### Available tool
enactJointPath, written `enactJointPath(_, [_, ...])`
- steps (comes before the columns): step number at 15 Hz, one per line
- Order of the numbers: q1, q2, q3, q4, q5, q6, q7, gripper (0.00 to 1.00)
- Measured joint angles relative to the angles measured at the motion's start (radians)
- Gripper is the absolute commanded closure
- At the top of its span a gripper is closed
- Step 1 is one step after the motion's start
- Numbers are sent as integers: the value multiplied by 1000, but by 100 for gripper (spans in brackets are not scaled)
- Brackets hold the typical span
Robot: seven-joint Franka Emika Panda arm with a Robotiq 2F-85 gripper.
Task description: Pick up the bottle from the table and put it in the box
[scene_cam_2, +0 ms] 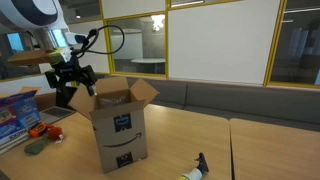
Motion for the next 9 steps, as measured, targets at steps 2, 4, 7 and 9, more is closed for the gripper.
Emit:
enactJointPath(2, [0, -1, 0, 10, 0, 0, 0, 0])
enactJointPath(4, [0, -3, 0, 15, 0, 0, 0, 0])
enactJointPath(7, [0, -3, 0, 15, 0, 0, 0, 0])
enactJointPath(9, [0, -3, 0, 15, 0, 0, 0, 0])
